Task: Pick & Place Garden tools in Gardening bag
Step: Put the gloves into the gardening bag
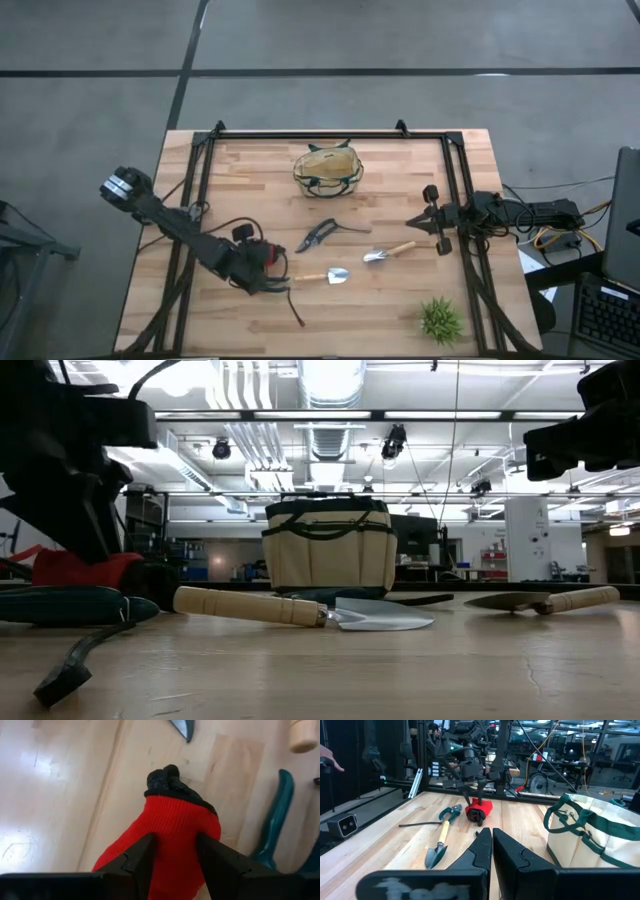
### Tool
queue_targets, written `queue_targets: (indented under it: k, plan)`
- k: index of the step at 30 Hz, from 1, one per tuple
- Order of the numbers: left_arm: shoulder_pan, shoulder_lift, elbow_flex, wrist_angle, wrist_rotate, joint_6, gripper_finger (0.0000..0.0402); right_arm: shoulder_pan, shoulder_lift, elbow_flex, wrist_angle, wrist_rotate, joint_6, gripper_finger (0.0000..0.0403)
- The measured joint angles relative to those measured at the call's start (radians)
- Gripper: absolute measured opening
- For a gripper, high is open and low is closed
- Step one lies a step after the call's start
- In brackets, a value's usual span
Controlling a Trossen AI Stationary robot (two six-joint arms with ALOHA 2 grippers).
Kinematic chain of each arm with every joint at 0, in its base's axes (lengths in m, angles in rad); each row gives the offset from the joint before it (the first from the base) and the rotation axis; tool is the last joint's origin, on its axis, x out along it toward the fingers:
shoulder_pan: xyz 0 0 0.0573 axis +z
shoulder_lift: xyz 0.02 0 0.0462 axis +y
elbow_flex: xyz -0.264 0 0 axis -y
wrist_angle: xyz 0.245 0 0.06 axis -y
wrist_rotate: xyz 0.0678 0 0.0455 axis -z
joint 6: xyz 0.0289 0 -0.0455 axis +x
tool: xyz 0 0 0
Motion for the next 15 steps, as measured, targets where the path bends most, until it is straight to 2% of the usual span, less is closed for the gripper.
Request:
queue_targets:
  k: [10, 15]
  plan:
    - [0.001, 0.031, -0.005, 0.026, 0.015, 0.011, 0.0150, 0.000, 0.000, 0.000, 0.000, 0.000, 0.000, 0.0008]
    - [0.002, 0.039, -0.005, 0.032, 0.015, 0.011, 0.0118, 0.000, 0.000, 0.000, 0.000, 0.000, 0.000, 0.0008]
